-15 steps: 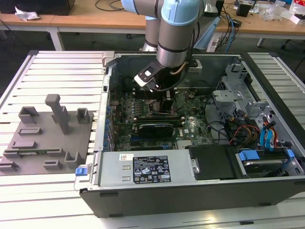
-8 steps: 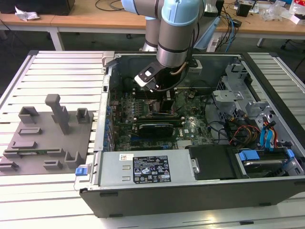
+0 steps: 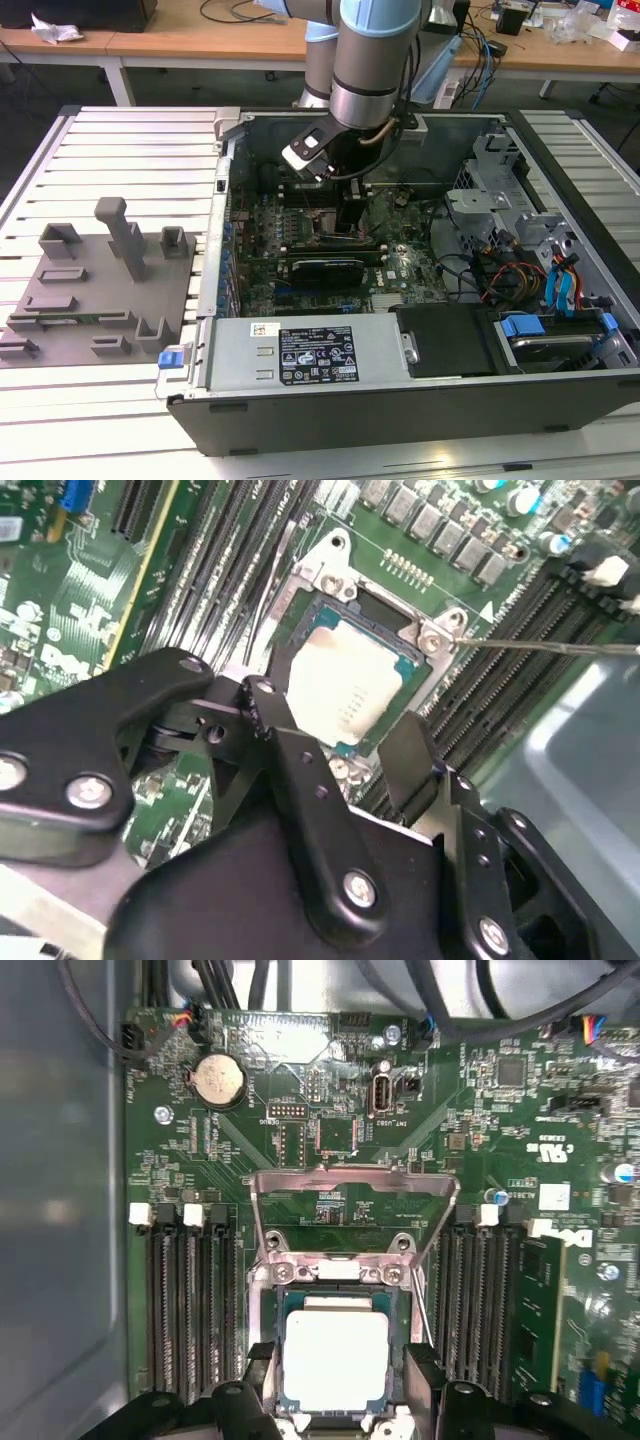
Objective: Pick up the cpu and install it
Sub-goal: 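Place the cpu into insertion slot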
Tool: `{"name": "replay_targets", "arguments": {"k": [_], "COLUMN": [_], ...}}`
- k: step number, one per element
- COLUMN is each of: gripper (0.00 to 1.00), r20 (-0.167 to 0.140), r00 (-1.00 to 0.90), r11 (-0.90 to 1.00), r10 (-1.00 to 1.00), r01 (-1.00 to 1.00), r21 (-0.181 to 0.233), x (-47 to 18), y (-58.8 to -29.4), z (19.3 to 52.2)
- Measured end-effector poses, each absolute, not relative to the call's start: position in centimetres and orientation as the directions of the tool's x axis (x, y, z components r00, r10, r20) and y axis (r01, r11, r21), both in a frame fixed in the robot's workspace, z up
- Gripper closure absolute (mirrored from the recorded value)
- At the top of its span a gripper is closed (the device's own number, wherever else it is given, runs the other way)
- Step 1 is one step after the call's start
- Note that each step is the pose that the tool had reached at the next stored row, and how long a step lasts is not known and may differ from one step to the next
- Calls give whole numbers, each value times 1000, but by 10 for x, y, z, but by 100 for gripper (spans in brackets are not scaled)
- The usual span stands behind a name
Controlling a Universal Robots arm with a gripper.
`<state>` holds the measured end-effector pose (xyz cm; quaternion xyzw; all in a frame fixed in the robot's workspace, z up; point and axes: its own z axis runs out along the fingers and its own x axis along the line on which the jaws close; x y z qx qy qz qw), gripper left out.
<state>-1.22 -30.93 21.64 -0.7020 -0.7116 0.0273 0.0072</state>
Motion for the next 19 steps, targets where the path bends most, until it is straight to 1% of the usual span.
{"name": "replay_targets", "arguments": {"k": [1, 2, 7, 8, 9, 19], "gripper": [39, 53, 53, 52, 45, 45], "r20": [-28, -28, -29, -28, -29, -27], "r00": [-14, -14, -14, -14, -14, -14], "r11": [13, 13, 13, 13, 13, 13], "r10": [999, 999, 999, 999, 999, 1000], "r01": [999, 999, 999, 999, 999, 999], "r21": [-49, -49, -49, -49, -49, -49], "x": [-12, -12, -12, -12, -12, -13], "y": [-309, -309, -309, -309, -309, -309], "z": [218, 218, 219, 219, 219, 203]}}
